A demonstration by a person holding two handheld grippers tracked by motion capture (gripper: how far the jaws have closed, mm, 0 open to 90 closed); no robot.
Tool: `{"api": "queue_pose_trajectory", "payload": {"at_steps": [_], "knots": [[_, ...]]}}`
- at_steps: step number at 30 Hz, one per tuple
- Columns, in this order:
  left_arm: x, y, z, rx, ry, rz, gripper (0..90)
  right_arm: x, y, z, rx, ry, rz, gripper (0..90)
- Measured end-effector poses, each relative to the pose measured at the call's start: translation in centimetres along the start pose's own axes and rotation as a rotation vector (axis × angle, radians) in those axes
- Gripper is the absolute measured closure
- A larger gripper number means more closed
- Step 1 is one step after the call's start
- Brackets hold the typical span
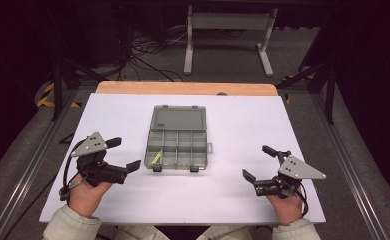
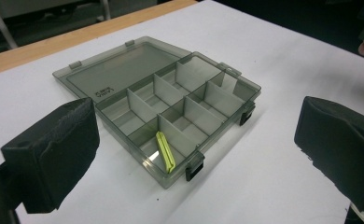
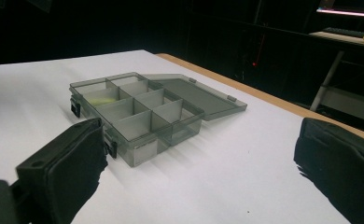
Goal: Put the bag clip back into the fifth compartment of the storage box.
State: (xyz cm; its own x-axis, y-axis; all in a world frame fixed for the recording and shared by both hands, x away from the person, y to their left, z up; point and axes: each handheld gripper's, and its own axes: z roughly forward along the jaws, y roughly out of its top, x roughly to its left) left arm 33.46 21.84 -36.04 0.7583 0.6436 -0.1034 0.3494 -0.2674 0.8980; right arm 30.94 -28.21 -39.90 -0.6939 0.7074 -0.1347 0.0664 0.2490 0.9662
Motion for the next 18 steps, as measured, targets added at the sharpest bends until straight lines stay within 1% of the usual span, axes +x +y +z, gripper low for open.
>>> {"api": "queue_pose_trajectory", "payload": {"at_steps": [1, 3, 9, 10, 12, 17, 18], "knots": [[0.1, -0.2, -0.3, -0.006, -0.007, -0.004, 0.7, 0.0, 0.0, 0.0, 0.000, 0.000, 0.000, 2.3], [0.2, -0.6, -0.7, -0.024, -0.006, -0.010, 0.7, 0.0, 0.0, 0.0, 0.003, 0.002, -0.001, 2.3], [-0.1, -1.7, -1.7, -0.099, 0.014, 0.047, 0.4, 0.0, 0.0, 0.0, 0.004, 0.003, 0.003, 2.3], [-0.1, -1.7, -1.7, -0.099, 0.014, 0.047, 0.4, 0.0, 0.0, 0.0, 0.004, 0.004, 0.003, 2.3], [-0.3, -2.2, -2.0, -0.129, 0.015, 0.055, 0.4, 0.0, 0.0, 0.0, 0.004, 0.004, 0.003, 2.3], [-0.1, -4.1, -2.9, -0.216, -0.002, 0.071, 0.4, 0.0, -0.1, 0.0, 0.001, 0.008, -0.001, 2.3], [-0.1, -4.4, -2.9, -0.219, -0.002, 0.077, 0.4, 0.0, -0.1, 0.1, -0.001, 0.009, 0.000, 2.3]]}}
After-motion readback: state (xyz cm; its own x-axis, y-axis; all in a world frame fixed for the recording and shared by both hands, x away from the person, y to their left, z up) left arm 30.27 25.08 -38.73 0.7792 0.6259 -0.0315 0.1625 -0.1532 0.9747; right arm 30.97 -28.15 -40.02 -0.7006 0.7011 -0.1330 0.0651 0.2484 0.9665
